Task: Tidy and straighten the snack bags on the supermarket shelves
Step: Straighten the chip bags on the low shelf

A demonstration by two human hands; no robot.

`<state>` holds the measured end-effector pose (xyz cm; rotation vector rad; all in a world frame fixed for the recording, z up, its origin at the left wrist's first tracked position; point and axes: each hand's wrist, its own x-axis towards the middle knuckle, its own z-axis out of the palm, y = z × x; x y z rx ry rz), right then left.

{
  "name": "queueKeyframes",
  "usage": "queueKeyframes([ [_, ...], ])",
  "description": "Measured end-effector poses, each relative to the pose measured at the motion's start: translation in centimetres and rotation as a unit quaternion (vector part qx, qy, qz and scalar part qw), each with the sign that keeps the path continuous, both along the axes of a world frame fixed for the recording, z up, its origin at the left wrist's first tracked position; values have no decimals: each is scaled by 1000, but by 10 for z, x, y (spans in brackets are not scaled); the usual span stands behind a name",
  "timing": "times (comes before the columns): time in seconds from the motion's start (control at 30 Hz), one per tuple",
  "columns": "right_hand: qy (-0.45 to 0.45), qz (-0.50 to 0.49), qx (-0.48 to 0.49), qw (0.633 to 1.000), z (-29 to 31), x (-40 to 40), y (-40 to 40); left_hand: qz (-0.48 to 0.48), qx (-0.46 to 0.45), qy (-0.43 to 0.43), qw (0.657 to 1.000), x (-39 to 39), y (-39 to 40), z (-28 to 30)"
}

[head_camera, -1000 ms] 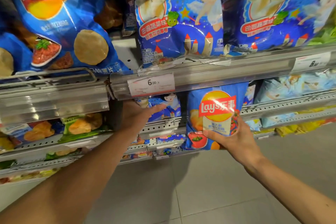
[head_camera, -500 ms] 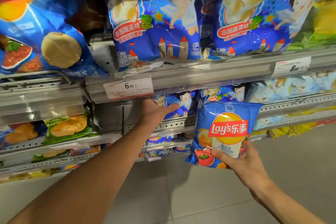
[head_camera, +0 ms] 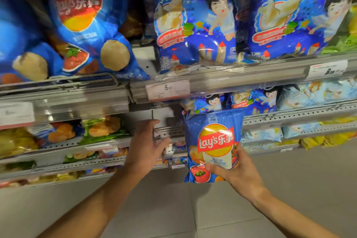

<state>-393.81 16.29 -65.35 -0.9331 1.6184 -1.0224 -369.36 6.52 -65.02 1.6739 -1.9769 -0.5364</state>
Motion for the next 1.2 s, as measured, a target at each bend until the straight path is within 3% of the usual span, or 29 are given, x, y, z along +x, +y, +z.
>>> queueKeyframes([
  [0.17, 34, 35, -20, 999, -6, 70, -17, 78, -133, -54, 987, 97, 37, -2],
  [0.2, 43, 36, -25, 998, -6, 83, -23, 81, -114, -10, 990, 116, 41, 1],
  [0.27, 62, 39, -31, 997, -3, 106, -35, 92, -81, -19, 992, 151, 41, -4],
  [0.43, 77, 24, -51, 995, 15, 151, -68, 84, 41, -211, 973, 210, 30, -14],
  [0.57, 107, 9, -66, 992, 29, 171, -104, 12, 60, -264, 962, 220, 25, -29],
  [0.8, 129, -2, -64, 990, 29, 177, -161, -15, 59, -293, 954, 231, 26, -43],
  [0.93, 111, 47, -2, 993, 11, 181, -169, -30, 56, -269, 961, 234, 27, -46],
  [1.2, 81, 105, 25, 991, 0, 192, -178, -29, 67, -262, 962, 237, 30, -52],
])
